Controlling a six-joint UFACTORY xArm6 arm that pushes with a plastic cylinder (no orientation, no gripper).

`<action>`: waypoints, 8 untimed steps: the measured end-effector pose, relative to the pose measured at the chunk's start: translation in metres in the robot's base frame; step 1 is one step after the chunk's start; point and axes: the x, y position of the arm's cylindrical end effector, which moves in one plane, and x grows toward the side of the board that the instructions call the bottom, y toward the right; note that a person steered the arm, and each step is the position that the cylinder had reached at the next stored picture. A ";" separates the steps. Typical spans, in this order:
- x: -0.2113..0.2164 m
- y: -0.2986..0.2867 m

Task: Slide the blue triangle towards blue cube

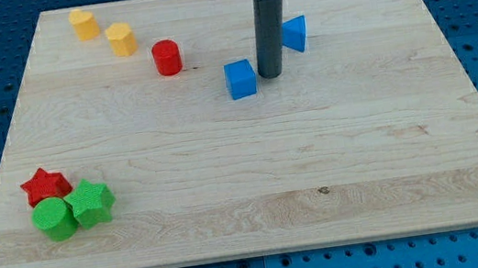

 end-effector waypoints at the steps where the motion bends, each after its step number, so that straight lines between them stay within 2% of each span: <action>1: -0.005 0.057; 2: -0.037 0.080; 3: -0.089 0.080; 4: -0.104 0.072; 8: -0.025 0.051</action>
